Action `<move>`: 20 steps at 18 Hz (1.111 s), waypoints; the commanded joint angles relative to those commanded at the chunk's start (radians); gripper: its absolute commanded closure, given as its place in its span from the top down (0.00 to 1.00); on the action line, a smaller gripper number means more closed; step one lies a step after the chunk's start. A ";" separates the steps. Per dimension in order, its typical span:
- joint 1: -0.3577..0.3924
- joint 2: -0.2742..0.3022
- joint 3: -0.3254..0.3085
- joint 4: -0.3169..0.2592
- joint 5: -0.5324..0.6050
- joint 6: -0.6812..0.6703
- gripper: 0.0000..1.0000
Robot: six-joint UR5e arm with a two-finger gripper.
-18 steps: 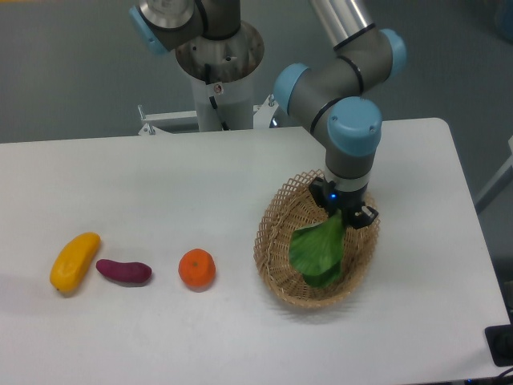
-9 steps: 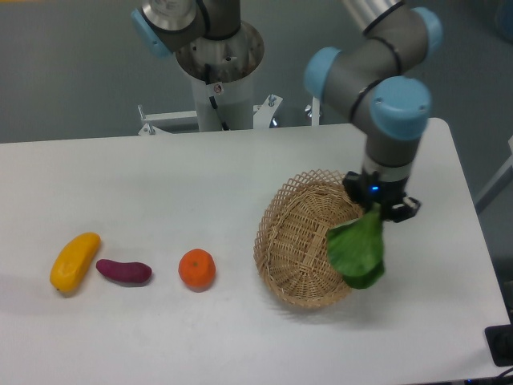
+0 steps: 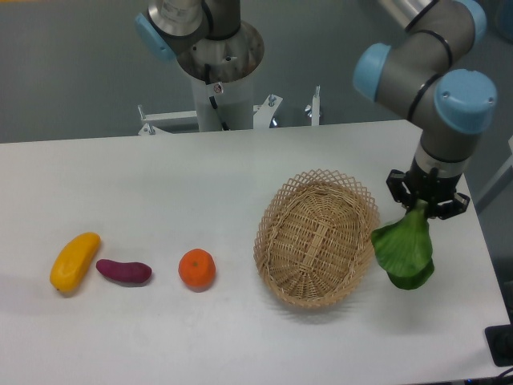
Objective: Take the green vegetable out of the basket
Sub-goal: 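Lift the bok choy up and out over the basket rim, then hold the lifted bok choy beside the basket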
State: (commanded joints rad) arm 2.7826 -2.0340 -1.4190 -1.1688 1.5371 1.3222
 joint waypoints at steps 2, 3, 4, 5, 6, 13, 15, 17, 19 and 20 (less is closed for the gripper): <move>0.006 -0.005 0.008 -0.011 -0.017 0.021 0.02; 0.011 -0.005 0.009 -0.011 -0.031 0.022 0.02; 0.018 -0.005 0.008 -0.011 -0.037 0.022 0.02; 0.018 -0.005 0.008 -0.011 -0.035 0.022 0.03; 0.018 -0.005 0.009 -0.011 -0.035 0.022 0.03; 0.020 -0.005 0.009 -0.011 -0.031 0.064 0.03; 0.022 -0.005 0.009 -0.011 -0.031 0.064 0.03; 0.020 -0.003 0.011 -0.011 -0.029 0.066 0.03; 0.020 -0.003 0.009 -0.011 -0.029 0.074 0.03; 0.022 -0.002 0.009 -0.011 -0.029 0.078 0.03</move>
State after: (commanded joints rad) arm 2.8041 -2.0356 -1.4097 -1.1796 1.5079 1.4005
